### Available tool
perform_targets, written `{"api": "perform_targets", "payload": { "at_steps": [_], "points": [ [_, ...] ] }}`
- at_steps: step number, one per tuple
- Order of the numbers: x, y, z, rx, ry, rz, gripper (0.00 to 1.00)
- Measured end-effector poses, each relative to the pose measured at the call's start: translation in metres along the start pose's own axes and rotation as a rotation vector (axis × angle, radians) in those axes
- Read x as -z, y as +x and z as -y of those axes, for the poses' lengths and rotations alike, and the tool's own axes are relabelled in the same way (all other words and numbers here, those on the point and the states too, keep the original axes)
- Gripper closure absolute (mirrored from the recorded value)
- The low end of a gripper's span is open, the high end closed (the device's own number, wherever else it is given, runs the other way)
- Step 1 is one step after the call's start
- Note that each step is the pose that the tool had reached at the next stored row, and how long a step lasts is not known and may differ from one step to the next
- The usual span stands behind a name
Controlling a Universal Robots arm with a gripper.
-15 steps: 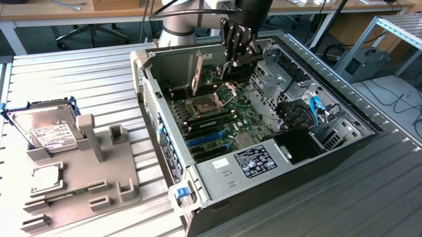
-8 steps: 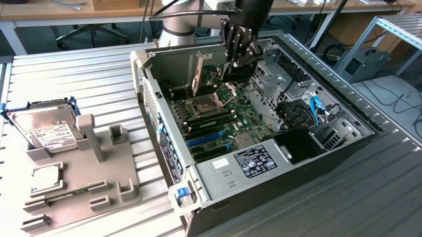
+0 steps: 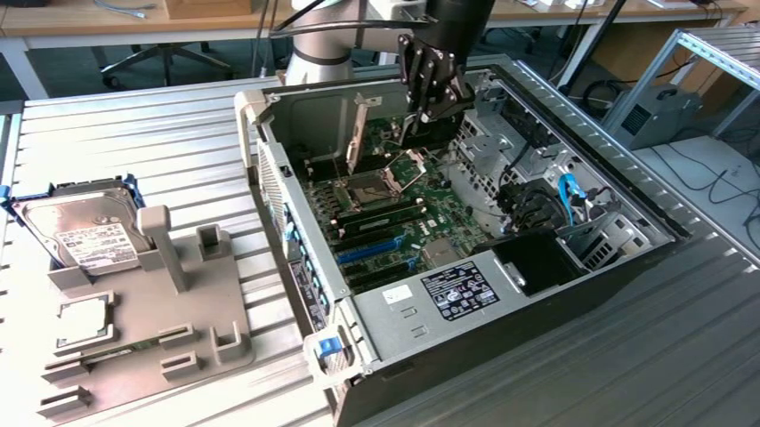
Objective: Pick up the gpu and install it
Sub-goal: 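Insert the gpu into the slot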
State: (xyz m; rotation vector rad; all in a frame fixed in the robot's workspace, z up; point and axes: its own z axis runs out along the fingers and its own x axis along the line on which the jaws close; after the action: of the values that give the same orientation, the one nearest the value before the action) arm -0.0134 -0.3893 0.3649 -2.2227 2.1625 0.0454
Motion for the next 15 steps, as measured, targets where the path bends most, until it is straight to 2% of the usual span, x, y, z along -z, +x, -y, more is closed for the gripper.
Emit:
{"api": "perform_targets", "payload": {
  "at_steps": [15],
  "points": [
    [-0.0003,0.0039,-0.0001,0.000,0.0000,-0.0001,0.74]
  ]
}}
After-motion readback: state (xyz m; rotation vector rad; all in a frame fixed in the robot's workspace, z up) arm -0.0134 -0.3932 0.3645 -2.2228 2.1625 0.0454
